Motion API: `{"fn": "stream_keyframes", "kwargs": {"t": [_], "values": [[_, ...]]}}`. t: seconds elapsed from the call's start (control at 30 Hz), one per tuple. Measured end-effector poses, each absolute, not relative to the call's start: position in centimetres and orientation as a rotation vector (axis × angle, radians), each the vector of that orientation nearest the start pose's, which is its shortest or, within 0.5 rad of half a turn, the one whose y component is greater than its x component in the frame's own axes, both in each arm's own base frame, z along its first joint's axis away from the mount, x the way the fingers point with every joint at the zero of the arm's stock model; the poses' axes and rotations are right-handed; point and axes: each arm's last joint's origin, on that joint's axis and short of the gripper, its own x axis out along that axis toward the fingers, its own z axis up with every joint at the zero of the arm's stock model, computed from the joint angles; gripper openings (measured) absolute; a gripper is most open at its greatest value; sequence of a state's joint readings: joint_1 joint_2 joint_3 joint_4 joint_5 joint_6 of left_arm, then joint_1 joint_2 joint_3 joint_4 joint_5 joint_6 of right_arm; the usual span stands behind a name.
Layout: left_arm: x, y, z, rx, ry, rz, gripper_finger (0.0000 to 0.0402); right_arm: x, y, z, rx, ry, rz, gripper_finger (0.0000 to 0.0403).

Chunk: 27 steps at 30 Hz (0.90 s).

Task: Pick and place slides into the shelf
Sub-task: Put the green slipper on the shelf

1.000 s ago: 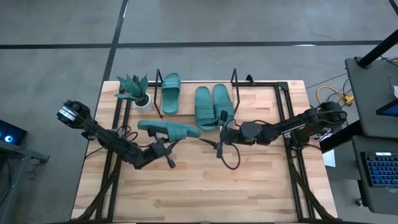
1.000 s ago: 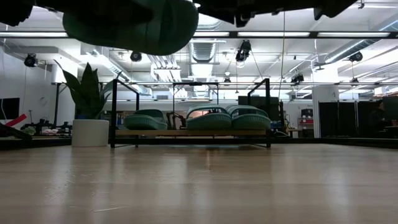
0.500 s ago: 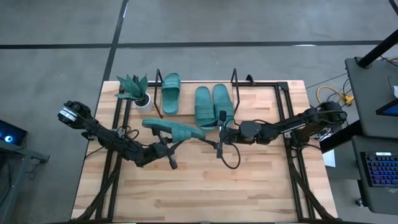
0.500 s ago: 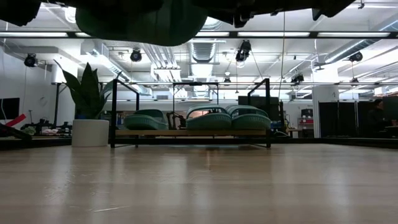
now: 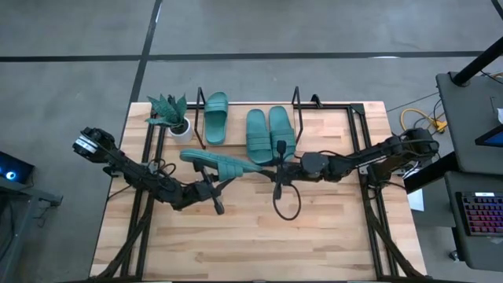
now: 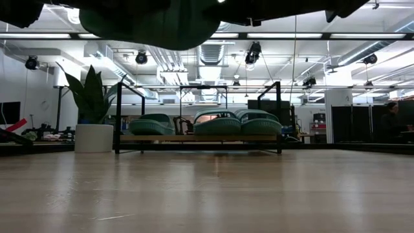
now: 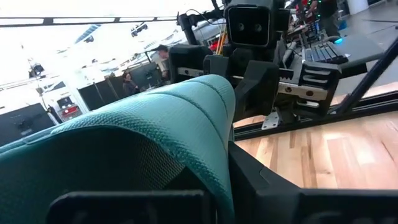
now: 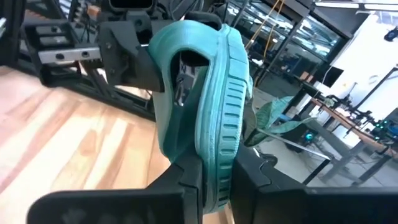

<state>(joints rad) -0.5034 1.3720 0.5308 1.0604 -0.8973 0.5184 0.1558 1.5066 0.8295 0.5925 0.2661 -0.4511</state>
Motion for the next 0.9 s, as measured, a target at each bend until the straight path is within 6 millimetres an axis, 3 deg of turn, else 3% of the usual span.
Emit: {"fn": "stream_keyframes", "kwargs": {"t": [0.13, 0.4, 0.53, 0.7, 0.8, 0.9], "values": [[23.9, -10.7, 23.8, 0.490, -0.063, 0.359, 0.0029, 32.4, 4.2, 25.1, -0.456, 0.121, -0.087, 0.0033], [23.6, -10.8, 25.0, 0.713, -0.039, 0.399, 0.0162, 31.3, 4.0, 25.9, -0.370, 0.169, -0.084, 0.0033], [23.2, -11.1, 26.0, 0.805, 0.008, 0.475, 0.0206, 30.0, 3.6, 27.1, -0.343, 0.195, -0.093, 0.0033], [22.5, -12.2, 27.7, 0.967, 0.146, 0.607, 0.0218, 27.6, 2.2, 28.6, -0.285, 0.237, -0.130, 0.0033], [22.0, -13.0, 27.8, 1.086, 0.228, 0.615, 0.0218, 26.2, 1.1, 29.6, -0.212, 0.229, -0.158, 0.0033], [21.8, -13.6, 28.2, 1.088, 0.211, 0.597, 0.0218, 24.7, 0.0, 30.9, -0.150, 0.196, -0.182, 0.0033]]}}
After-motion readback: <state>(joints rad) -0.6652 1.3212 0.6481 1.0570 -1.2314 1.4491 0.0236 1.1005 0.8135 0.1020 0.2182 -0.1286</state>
